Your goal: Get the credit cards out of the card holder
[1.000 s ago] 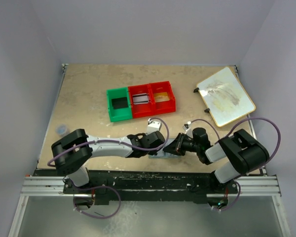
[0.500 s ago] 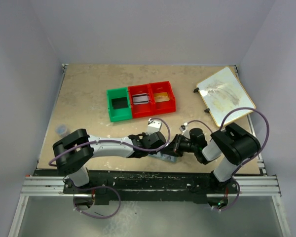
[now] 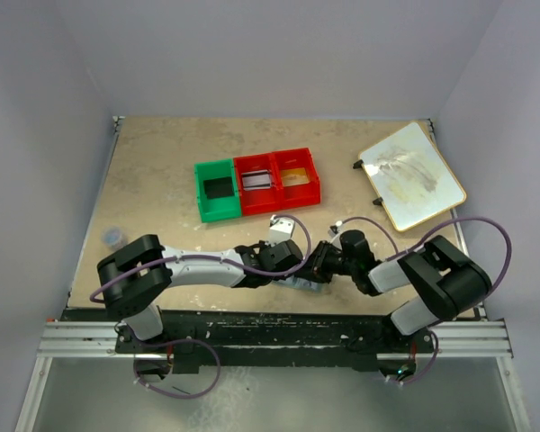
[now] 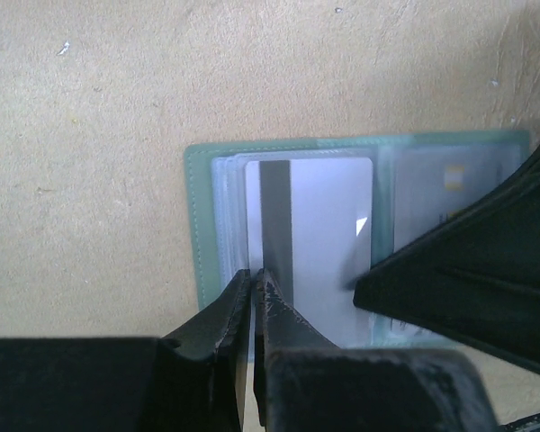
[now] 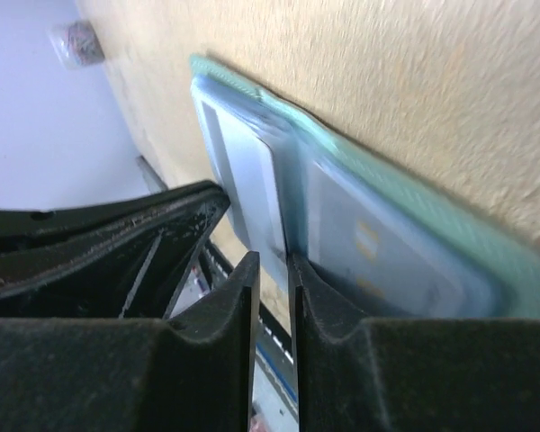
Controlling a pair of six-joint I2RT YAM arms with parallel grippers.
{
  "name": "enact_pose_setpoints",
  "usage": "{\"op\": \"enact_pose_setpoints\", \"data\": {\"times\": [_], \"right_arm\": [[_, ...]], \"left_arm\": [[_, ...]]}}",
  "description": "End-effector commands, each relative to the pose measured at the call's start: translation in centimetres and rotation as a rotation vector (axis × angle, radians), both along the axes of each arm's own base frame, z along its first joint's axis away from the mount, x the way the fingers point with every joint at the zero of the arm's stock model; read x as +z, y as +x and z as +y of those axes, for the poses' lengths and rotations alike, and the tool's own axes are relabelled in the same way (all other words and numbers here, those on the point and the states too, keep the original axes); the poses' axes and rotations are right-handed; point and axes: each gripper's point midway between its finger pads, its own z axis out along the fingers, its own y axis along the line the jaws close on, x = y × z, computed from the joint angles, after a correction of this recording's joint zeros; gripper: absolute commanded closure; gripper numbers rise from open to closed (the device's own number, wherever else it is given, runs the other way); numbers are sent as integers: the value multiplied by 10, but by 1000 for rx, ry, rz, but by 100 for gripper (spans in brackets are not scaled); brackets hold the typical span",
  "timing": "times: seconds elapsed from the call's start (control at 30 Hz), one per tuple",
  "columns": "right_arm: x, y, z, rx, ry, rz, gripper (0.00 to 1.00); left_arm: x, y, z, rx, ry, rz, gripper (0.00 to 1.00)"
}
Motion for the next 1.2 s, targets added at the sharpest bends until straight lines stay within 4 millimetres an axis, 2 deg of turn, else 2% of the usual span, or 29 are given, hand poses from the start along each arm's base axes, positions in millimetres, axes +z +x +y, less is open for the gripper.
{"op": "enact_pose_setpoints", "data": {"times": [0.0, 0.13, 0.23, 0.3, 0.37, 0.43, 0.53, 0.63, 0.77, 0.9, 1.17], "right_arm": [[20, 45, 5, -119, -40, -98, 80], [21, 45, 12, -95, -36, -123, 89], [26, 44, 23, -29, -23, -162, 90], [27, 41, 26, -1, -26, -180, 86], [26, 40, 25, 13, -40, -191, 80], [23, 38, 22, 31, -68, -199, 80], [15, 34, 21, 76, -103, -205, 86], [14, 28, 23, 127, -96, -222, 97], [21, 22, 21, 138, -88, -231, 100], [34, 29, 18, 113, -102, -259, 100], [31, 35, -1, 60, -101, -236, 100]], "left_arm": [[-17, -29, -15, -78, -27, 119, 100], [-16, -29, -15, -79, -28, 118, 100], [-17, -29, -14, -76, -26, 119, 100], [-17, -29, -13, -74, -23, 115, 100], [-16, -28, -13, -71, -22, 113, 100], [-16, -28, -14, -71, -22, 113, 100], [-16, -27, -14, -70, -20, 111, 100], [-17, -26, -14, -66, -12, 107, 100], [-17, -24, -11, -52, 1, 101, 100], [-18, -23, -8, -39, 6, 96, 100], [-20, -24, -4, -37, 12, 96, 100]]}}
